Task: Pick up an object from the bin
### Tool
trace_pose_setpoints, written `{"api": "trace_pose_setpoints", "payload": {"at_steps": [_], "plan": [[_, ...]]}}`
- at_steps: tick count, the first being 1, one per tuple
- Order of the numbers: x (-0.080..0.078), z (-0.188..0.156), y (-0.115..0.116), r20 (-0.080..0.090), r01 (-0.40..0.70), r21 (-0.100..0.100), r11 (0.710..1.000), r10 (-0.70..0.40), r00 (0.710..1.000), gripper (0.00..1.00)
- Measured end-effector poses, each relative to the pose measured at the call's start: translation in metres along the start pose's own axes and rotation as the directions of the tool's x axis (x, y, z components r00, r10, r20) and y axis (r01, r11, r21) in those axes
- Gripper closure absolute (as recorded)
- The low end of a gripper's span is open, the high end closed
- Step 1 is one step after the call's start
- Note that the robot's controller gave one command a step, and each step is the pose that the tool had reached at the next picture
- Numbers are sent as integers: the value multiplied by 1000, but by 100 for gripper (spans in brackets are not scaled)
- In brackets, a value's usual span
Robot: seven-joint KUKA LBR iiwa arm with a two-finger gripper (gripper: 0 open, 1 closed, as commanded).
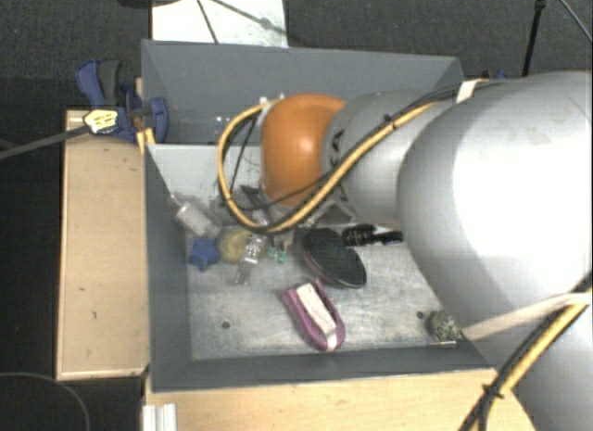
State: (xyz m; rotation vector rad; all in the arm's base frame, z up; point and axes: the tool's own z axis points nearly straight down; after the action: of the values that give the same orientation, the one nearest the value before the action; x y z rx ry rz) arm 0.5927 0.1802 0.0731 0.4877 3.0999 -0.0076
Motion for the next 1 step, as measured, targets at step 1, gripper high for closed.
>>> {"api": "trace_pose_setpoints", "payload": {"at_steps": [1], "plan": [[2,2,3,-3,0,-6,1000,0,1000,100]]}}
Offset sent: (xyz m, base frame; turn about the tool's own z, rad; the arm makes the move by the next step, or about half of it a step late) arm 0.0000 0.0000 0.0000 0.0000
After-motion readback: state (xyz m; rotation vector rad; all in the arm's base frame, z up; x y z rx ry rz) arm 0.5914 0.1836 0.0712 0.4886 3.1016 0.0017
